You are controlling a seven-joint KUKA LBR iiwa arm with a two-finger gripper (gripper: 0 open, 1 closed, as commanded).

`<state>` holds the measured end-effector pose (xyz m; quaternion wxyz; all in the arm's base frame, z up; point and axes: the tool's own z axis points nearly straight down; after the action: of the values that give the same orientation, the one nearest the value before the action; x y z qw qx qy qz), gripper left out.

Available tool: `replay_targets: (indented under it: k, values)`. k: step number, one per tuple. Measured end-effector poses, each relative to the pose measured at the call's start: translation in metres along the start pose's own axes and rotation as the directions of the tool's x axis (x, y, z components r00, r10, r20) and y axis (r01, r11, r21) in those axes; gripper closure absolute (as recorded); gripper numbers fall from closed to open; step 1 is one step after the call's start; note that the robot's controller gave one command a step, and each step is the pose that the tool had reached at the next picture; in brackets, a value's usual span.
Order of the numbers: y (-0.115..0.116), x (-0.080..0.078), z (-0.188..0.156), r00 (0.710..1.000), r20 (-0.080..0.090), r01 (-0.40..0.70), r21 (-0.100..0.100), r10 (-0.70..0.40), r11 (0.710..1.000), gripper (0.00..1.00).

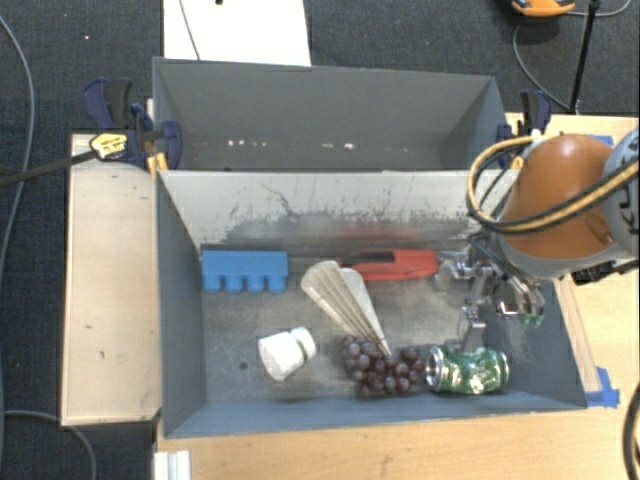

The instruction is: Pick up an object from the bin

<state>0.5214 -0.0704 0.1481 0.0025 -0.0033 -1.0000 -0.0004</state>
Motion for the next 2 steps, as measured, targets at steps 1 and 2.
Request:
replay_targets:
  k: [1,2]
  values:
    - [0.000,-0.002,-0.004,1.000,0.008,0.002,0.001,-0.002,1.000,0.00]
    - [0.012,0.018,0.043,1.000,0.012,-0.021,0.001,0.021,1.000,0.00]
